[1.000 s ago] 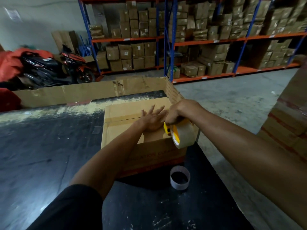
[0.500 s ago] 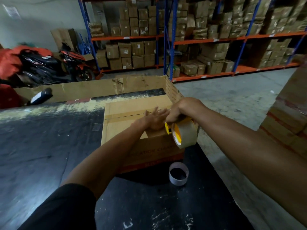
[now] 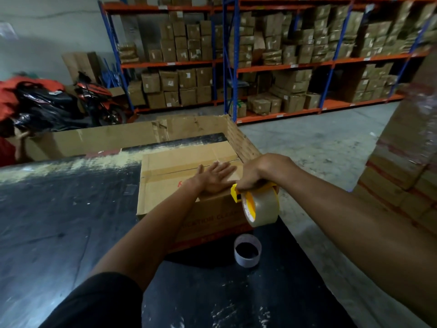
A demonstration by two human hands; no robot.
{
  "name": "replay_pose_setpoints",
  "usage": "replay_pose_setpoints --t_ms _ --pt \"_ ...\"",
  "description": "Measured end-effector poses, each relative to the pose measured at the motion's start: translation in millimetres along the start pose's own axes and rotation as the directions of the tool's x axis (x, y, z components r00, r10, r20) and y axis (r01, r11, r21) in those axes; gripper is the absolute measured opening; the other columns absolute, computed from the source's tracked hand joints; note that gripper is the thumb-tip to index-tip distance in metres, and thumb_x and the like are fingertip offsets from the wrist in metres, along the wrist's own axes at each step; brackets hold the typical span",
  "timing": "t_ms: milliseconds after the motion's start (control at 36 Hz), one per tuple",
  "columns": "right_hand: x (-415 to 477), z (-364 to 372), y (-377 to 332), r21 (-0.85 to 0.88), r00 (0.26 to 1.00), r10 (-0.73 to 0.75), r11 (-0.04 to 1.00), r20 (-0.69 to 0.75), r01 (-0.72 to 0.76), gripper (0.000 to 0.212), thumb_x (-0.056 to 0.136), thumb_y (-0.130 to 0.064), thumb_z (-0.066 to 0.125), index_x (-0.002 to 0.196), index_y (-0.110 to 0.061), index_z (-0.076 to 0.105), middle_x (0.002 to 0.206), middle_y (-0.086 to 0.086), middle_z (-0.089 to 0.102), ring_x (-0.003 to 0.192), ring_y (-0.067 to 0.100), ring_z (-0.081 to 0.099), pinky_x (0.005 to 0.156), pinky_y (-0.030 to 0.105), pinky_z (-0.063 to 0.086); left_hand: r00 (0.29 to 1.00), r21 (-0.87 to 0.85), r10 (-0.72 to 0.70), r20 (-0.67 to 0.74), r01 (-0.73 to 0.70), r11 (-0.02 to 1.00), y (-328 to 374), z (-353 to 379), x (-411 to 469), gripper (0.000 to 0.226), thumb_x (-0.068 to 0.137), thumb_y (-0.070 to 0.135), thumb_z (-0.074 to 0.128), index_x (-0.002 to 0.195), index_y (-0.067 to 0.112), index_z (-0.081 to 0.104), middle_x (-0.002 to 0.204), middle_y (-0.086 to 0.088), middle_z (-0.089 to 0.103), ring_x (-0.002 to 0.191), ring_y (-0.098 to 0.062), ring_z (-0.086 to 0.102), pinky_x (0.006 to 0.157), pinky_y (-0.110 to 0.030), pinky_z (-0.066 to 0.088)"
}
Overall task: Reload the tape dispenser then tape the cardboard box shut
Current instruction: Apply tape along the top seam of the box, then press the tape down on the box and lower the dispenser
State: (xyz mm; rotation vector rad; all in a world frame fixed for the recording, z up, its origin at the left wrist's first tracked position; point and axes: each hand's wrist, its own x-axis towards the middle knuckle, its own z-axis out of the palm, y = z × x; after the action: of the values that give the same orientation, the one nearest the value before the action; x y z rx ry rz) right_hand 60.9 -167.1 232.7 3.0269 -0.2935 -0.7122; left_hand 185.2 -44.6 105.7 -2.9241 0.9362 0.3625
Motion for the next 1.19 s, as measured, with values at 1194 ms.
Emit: replay_pose_setpoints --t_ms 1194 --pt "89 155 -90 0.336 0.758 -0.605 0.786 0.245 0.519 0.051 0.086 -0.034 0.078 0.133 -0.02 0.065 0.126 0.0 0.065 0.112 0.02 0.062 0.093 0.034 0.053 0.949 -0.302 -0.255 -0.186 0.191 0.934 -119 24 -88 0.054 0.107 0.046 0.027 0.157 0.027 0.028 0.169 0.002 0.018 0.157 -0.027 0.009 0.124 -0.062 0.005"
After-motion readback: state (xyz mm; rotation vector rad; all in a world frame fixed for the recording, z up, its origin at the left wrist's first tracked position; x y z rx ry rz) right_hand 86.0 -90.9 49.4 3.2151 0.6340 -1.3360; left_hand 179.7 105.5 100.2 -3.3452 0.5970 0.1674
